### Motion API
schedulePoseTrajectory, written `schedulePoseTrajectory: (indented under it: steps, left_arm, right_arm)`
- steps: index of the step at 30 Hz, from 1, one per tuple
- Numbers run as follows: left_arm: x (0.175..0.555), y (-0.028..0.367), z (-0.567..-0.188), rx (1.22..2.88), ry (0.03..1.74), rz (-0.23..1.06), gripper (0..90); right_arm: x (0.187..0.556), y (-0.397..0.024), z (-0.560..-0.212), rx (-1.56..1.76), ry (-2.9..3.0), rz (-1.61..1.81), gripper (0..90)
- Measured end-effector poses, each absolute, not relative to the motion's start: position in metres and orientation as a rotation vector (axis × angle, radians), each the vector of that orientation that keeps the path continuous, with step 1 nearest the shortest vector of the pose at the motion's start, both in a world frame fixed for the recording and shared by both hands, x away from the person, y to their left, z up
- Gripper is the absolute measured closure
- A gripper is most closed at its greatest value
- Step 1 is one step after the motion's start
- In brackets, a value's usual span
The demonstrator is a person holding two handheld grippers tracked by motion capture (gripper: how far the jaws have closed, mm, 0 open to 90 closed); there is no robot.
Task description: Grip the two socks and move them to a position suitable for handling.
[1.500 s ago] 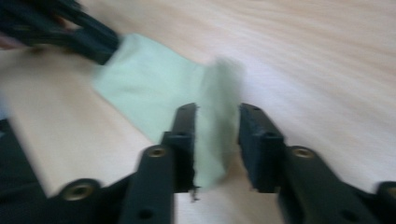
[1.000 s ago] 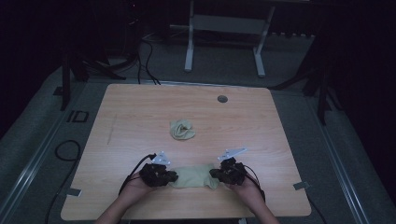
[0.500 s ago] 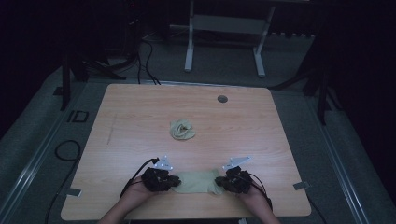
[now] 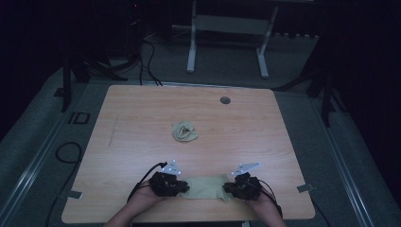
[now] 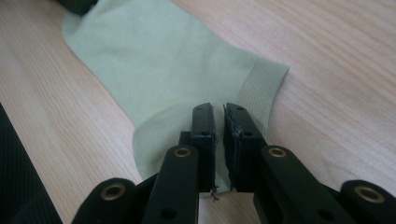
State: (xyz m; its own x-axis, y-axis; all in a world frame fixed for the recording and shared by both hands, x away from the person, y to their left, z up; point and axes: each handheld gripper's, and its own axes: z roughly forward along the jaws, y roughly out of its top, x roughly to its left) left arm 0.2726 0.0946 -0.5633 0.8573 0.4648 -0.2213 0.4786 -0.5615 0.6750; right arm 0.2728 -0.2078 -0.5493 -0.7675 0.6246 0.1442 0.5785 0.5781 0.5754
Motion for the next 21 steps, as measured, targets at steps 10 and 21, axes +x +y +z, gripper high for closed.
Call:
schedulePoseTrajectory:
  steps: [10,21]
  left_arm:
    - [0.253,0.123,-0.536,2.142,0.667,0.191,47.9]
    - [0.242,0.169,-0.547,2.109,0.783,0.292,47.9]
  right_arm:
    - [0.288,-0.186,-0.517,0.974,2.653,1.041,61.8]
    - [0.346,-0.138,-0.499,0.837,2.642,1.069,52.1]
